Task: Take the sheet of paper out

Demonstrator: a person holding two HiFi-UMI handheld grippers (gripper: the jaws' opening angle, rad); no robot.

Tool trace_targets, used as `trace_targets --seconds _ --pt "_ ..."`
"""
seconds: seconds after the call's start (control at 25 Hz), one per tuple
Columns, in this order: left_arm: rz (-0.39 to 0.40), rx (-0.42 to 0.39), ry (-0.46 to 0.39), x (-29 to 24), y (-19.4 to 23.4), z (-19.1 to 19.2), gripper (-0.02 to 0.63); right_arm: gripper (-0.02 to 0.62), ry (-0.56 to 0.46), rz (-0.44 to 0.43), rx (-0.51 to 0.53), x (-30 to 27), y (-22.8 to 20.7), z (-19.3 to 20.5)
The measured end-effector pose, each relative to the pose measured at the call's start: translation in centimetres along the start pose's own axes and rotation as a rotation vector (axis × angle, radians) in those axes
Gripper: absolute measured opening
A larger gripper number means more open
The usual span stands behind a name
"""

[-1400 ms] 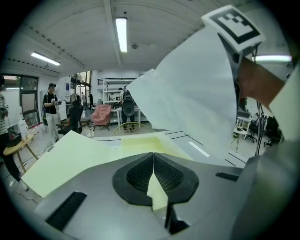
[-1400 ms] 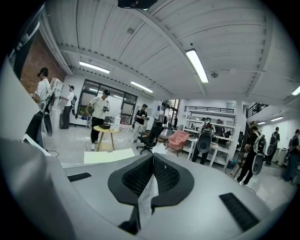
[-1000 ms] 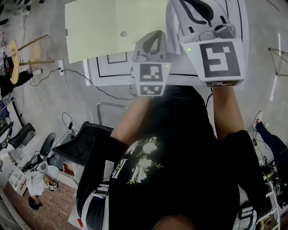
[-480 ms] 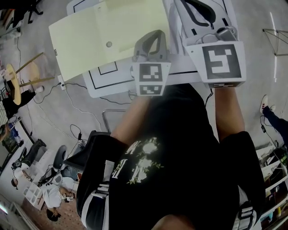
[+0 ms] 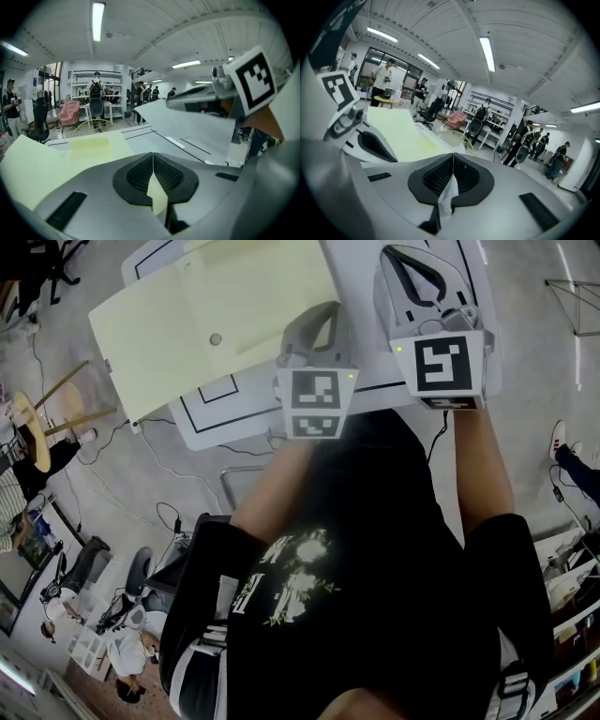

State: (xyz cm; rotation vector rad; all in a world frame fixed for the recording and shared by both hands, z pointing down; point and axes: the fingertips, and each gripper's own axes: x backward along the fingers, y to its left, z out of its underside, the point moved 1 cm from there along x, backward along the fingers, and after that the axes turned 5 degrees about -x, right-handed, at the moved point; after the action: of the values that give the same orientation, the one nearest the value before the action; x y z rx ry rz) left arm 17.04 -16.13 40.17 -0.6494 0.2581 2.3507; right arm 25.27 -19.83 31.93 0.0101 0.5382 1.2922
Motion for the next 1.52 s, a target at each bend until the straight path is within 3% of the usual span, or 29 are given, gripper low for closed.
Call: trace_targets --seconds 0.48,0.92,1.28,1.4,1.52 --pt "0.033 -0.027 0.064 -0.8 -1.1 1.5 0.003 0.003 0.085 -0.096 -0.043 -2.6 2.0 8.4" --pt "0.047 -0.075 0.112 -0.9 -1.3 2.5 0.003 0.005 0.193 -0.229 -0.209 -4.9 3.7 14.4" --pt "0.063 -0.095 0.124 -1.3 -2.0 2.5 0.003 0.006 0.213 -0.293 -0.212 -5.1 4.4 15.4" --pt "0.057 -0.099 0.123 -1.1 -1.8 2.4 0.003 0.051 0.200 -0.301 -0.218 -5.0 4.6 15.1" --pt "0.053 -0.097 0.115 -0.8 -1.9 2.1 0.003 0.055 0.171 -0.286 -0.240 -4.5 4.4 14.1"
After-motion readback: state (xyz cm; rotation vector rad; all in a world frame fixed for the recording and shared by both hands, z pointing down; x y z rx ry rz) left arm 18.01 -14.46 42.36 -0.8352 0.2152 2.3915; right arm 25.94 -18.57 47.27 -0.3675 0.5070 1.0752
